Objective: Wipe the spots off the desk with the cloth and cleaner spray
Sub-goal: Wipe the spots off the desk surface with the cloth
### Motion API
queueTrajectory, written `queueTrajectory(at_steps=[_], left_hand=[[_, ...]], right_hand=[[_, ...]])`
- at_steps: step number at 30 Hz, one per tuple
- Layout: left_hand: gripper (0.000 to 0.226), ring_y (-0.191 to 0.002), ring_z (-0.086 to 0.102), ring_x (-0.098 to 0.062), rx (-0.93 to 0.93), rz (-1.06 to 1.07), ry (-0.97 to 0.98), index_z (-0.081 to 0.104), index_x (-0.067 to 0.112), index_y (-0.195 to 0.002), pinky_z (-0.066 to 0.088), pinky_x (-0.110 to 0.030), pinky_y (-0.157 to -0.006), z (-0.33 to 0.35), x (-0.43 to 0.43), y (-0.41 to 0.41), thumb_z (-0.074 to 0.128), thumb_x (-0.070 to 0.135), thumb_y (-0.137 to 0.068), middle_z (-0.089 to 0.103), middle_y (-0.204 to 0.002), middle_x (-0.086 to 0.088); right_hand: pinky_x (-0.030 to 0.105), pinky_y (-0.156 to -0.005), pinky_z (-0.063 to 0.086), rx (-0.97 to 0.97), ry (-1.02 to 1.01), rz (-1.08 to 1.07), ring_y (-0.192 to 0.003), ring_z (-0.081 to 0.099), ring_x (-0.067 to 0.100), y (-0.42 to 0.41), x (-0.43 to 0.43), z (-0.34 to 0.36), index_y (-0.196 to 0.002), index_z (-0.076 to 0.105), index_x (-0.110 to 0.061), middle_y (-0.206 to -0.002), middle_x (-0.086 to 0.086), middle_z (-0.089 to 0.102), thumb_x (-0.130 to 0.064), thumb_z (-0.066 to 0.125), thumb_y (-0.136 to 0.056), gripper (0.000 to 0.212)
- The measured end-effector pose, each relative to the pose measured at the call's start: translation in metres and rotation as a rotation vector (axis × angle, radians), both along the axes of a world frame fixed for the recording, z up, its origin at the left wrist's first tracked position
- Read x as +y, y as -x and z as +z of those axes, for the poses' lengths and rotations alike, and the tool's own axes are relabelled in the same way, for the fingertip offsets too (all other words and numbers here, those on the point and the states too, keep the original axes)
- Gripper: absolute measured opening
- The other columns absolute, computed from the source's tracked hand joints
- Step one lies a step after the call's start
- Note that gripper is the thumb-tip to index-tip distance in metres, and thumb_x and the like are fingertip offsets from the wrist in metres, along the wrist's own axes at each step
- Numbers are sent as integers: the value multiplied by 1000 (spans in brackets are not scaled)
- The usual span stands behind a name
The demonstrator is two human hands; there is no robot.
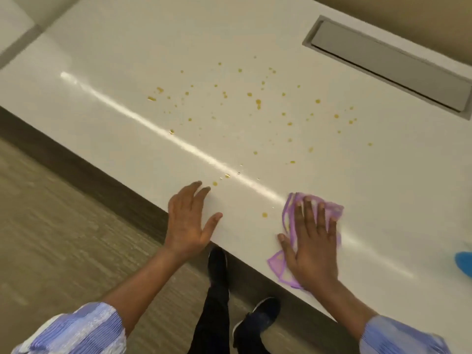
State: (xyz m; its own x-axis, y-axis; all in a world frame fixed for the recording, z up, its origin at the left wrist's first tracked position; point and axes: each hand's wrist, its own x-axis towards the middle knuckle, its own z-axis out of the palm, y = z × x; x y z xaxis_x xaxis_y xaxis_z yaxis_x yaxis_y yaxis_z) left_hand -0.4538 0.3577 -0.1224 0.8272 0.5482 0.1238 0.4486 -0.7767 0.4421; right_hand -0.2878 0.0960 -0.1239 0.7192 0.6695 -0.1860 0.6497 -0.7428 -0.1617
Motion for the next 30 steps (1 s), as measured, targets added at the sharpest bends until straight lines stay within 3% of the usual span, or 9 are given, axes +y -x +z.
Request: queueTrajectory(at_steps=[5, 10, 14, 19, 25, 30], left_hand=[[66, -139, 40, -37, 23, 400, -54, 47, 9, -142, 29, -57, -115, -3, 140, 10, 34, 61, -103, 43, -150, -17], [60, -136, 43, -39, 63, 514, -101, 51, 6, -137, 31, -54, -112, -10, 224, 3, 36, 54, -105, 47, -146, -19], [60, -137, 45, -36, 45, 532, -94, 52, 7, -137, 33, -52, -113, -18, 234, 3, 32, 55, -106, 49, -147, -17], [64, -139, 44, -35, 17, 537, -109, 53, 7, -136, 31, -50, -115, -18, 233, 4, 31, 58, -105, 49, -149, -17], [67, -140, 43, -36, 55, 532, -133, 50, 8, -139, 34, -54, -113, -23, 235, 2, 29, 61, -105, 45, -151, -17], [68, -140, 43, -36, 61, 534, -146, 50, 7, -139, 35, -55, -112, -24, 236, 2, 29, 61, -105, 45, -151, -18]], right_hand=[[59, -128, 7, 31, -57, 180, -161, -7, 29, 23, 145, -4, -166, 1, -19, -175, 3, -3, -64, 22, -104, 79], [58, -129, 7, 40, -143, 411, -161, -9, 25, 33, 277, -8, -166, 3, -19, -175, 2, -3, -58, 25, -106, 75], [56, -129, 6, 53, -167, 585, -161, -10, 27, 30, 361, -10, -166, 4, -21, -175, 3, -3, -54, 26, -107, 71], [55, -129, 4, 19, -153, 763, -162, 5, 29, 3, 465, -2, -165, 18, -22, -174, 2, 12, -48, 32, -108, 64], [52, -129, 0, 6, -88, 743, -162, 4, 27, -48, 574, 9, -165, 15, -27, -174, -2, 10, -49, 29, -108, 62], [53, -130, 2, 9, -103, 711, -162, 2, 29, -58, 575, 12, -165, 13, -24, -174, 0, 8, -48, 27, -109, 63]])
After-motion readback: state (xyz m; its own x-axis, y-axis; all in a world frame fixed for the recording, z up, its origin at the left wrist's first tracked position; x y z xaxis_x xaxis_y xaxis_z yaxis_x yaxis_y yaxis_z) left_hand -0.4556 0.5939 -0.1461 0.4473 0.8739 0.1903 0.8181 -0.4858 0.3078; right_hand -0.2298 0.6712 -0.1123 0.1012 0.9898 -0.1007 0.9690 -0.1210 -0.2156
